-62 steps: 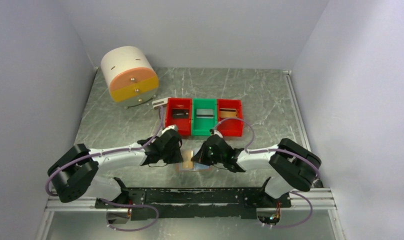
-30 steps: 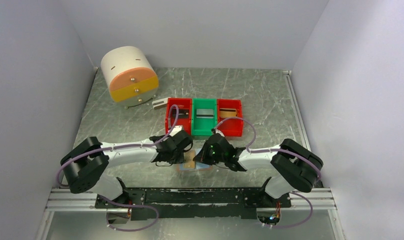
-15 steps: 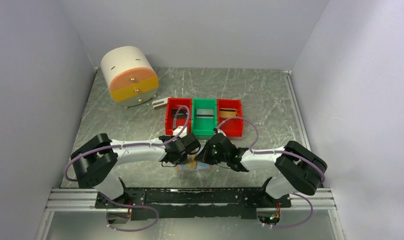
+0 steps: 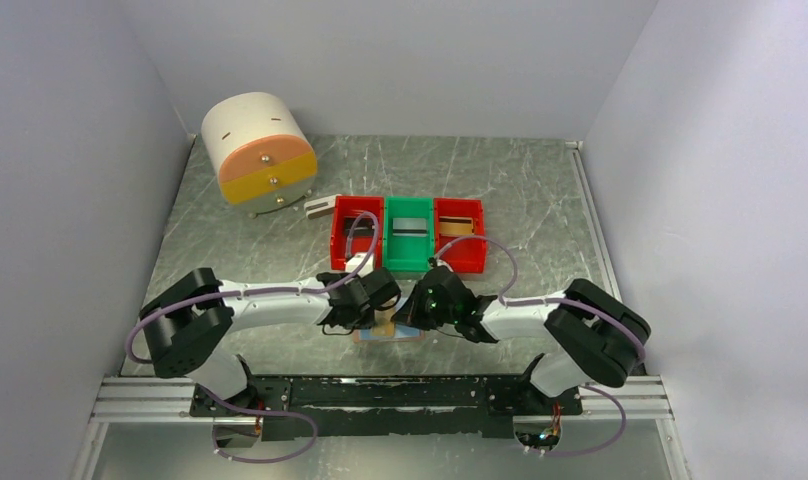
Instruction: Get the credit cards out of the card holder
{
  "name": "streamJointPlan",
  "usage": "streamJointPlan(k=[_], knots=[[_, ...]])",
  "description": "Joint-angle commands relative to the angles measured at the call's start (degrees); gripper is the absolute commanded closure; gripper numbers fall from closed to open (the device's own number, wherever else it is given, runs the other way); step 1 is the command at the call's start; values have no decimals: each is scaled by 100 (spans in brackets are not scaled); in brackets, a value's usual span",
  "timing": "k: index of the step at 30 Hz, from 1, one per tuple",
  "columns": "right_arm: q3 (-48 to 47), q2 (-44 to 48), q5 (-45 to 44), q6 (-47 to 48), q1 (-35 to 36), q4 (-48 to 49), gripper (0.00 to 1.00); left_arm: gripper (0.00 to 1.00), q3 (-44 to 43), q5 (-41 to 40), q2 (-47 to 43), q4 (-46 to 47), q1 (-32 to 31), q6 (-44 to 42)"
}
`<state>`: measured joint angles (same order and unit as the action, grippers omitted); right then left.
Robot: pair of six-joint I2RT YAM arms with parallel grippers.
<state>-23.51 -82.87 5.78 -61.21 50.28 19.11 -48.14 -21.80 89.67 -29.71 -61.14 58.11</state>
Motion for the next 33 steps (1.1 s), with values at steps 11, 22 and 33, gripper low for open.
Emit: streamJointPlan(k=[11,22,33], knots=[[-99,-349,-20,102,-46,-179,96,67,-27,146,-516,423,-3,-596],[-93,-315,-2,103,-51,-199,96,72,-274,101,579,-359,-25,-353],[-78,-71,-109,104,-55,-320,96,77,-144,-108,631,-692,-64,-37]])
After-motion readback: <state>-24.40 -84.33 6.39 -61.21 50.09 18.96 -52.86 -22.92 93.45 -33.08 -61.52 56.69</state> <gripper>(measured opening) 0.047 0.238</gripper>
